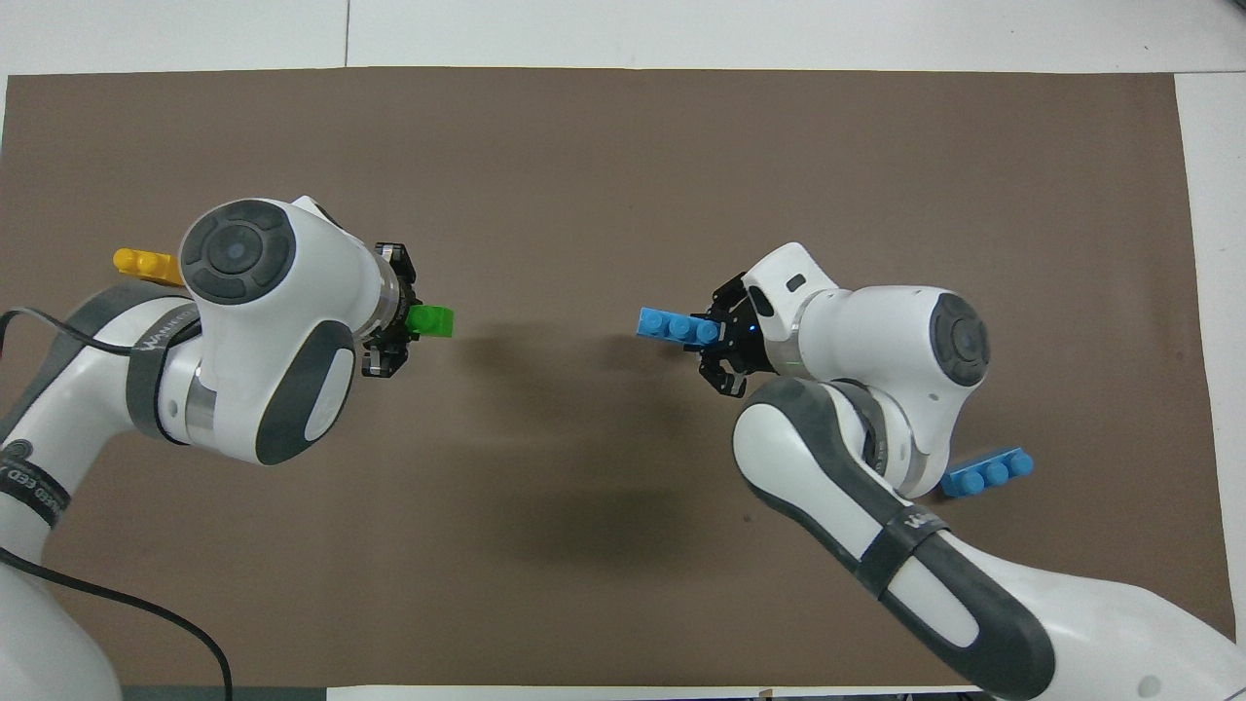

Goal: Remove green block with left arm and hold with right
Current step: 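Carry the green brick with the left gripper while the right gripper carries blue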

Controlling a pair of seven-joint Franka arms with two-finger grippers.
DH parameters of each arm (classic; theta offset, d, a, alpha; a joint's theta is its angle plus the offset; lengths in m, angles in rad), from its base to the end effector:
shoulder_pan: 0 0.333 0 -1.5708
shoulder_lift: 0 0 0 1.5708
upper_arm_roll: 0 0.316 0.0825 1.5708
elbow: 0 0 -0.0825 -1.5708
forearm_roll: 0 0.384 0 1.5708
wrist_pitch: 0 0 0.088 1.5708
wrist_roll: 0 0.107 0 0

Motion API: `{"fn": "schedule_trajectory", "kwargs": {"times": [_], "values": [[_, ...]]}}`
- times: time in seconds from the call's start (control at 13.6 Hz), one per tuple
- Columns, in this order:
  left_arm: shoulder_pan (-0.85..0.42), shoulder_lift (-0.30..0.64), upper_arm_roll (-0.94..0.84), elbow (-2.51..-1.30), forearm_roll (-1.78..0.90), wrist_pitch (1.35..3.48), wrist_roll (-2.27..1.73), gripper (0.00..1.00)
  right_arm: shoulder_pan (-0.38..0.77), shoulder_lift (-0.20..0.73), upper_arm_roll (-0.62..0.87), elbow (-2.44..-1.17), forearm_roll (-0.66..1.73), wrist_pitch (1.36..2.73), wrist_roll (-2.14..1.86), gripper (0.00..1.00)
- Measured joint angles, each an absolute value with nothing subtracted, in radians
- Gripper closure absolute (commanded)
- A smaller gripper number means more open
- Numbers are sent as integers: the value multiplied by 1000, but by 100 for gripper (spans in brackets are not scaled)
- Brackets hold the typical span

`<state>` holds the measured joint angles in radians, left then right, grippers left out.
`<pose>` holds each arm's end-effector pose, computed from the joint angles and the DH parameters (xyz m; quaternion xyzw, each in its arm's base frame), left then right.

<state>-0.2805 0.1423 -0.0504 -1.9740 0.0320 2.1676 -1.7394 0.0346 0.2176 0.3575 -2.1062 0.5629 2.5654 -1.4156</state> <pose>0.5595 -0.1900 0.4032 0.7672 0.6409 0.0217 0.0171 0.5547 0.2145 0.3441 -0.7571 -0.6061 -0.2055 0.1313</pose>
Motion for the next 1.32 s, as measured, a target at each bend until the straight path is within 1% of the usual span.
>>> {"fn": "schedule_trajectory", "kwargs": {"times": [0.29, 0.44, 0.81, 0.95, 1.1, 1.32], "values": [[-154, 143, -51, -1986, 32, 2168, -1456, 100, -88, 165, 336, -1992, 334, 2347, -1278, 100], [-104, 143, -51, -1987, 32, 2169, -1314, 100, -150, 156, 333, -1951, 305, 2292, -1264, 100], [-13, 144, -52, -2023, 31, 2235, -1116, 100, -386, 153, 329, -1933, 246, 2278, -1261, 100], [11, 151, -52, -2043, 31, 2272, -1069, 100, -461, 153, 328, -1925, 222, 2278, -1230, 100], [31, 166, -52, -2051, 31, 2306, -1025, 100, -493, 154, 326, -1925, 183, 2277, -1085, 100], [35, 208, -53, -2053, 31, 2364, -1003, 100, -483, 161, 335, -1935, 48, 2277, -693, 100]]}}
